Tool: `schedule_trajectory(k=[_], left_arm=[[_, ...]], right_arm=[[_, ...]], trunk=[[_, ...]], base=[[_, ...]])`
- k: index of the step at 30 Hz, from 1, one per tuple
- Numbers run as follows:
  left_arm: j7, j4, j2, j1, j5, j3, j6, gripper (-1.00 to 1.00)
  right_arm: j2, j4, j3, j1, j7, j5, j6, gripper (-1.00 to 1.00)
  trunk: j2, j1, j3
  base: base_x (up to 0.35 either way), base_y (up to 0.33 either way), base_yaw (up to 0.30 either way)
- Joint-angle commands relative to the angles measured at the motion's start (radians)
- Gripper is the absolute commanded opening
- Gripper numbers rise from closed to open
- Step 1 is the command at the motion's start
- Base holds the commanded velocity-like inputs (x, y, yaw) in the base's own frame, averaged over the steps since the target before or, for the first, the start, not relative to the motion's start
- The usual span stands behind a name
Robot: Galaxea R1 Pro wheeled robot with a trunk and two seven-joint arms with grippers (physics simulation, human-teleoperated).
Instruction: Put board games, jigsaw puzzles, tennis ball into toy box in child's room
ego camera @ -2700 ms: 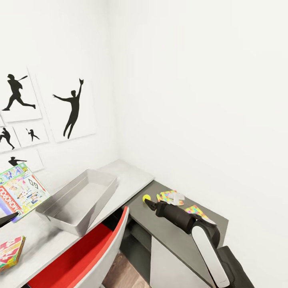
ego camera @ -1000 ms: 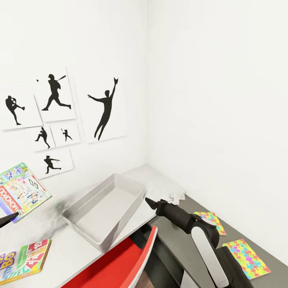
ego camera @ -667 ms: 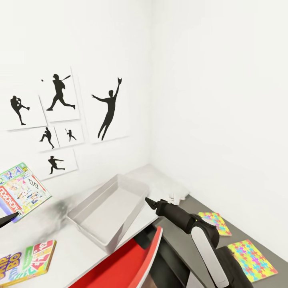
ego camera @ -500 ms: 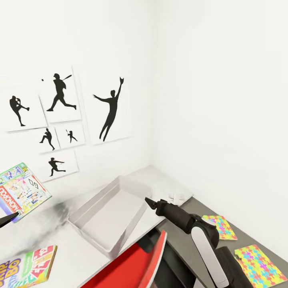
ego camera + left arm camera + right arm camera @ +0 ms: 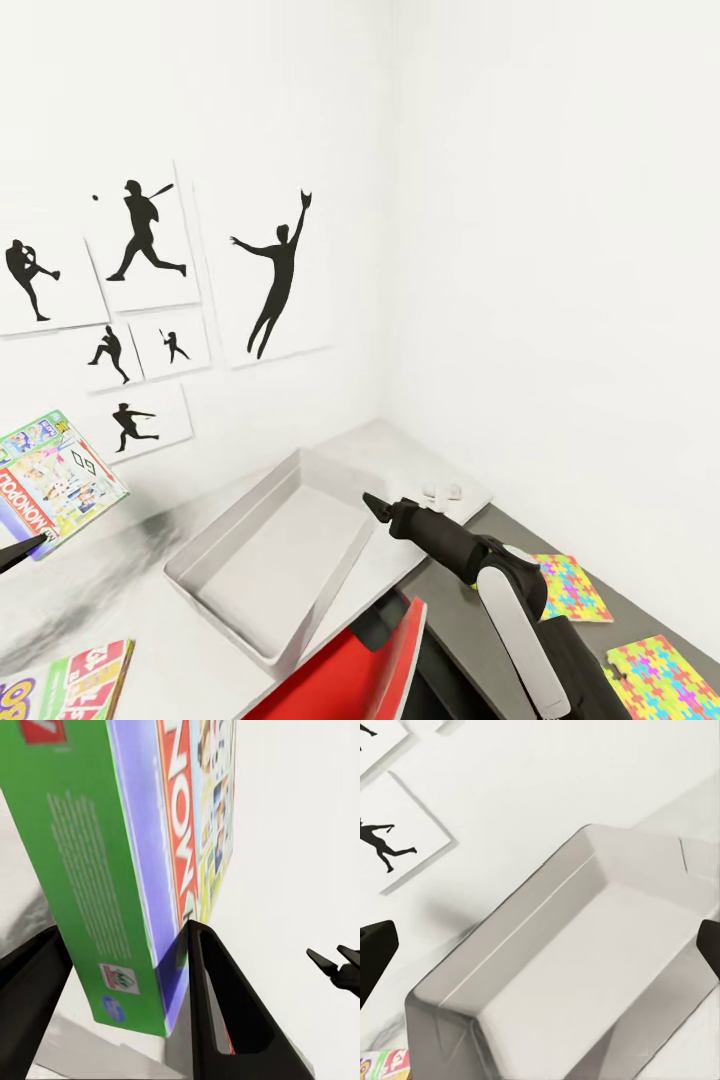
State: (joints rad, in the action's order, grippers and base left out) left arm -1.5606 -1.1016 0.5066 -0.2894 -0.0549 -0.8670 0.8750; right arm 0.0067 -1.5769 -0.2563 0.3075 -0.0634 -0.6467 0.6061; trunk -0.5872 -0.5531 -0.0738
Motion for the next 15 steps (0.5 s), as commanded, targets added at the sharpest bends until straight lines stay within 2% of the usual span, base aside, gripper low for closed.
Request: schedule_trajectory(k=[1, 5, 15], left_arm=[[0.001, 0.006, -0.006, 0.001, 0.0, -0.006, 0.008, -1.0], [-0.006, 0.004, -0.028, -0.003, 0.001, -0.005, 0.006, -1.0], [-0.01, -0.007, -0.019, -0.007, 0.0, 0.0, 0.004, -1.0]], right_arm=[[0.006, 0.005, 0.007, 0.001, -0.002, 0.001, -0.001, 1.0], [0.014, 0.028, 0.012, 0.001, -0.002, 0.001, -0.023, 1.0], [0.013, 0.041, 0.015, 0.001, -0.005, 0.001, -0.079, 1.0]], trunk=[[-0.002, 0.0, -0.002], [-0.002, 0.0, -0.002], [-0.002, 0.0, -0.002]], base=[[-0.005, 0.0, 0.0], [-0.03, 0.0, 0.0], [-0.083, 0.0, 0.0]])
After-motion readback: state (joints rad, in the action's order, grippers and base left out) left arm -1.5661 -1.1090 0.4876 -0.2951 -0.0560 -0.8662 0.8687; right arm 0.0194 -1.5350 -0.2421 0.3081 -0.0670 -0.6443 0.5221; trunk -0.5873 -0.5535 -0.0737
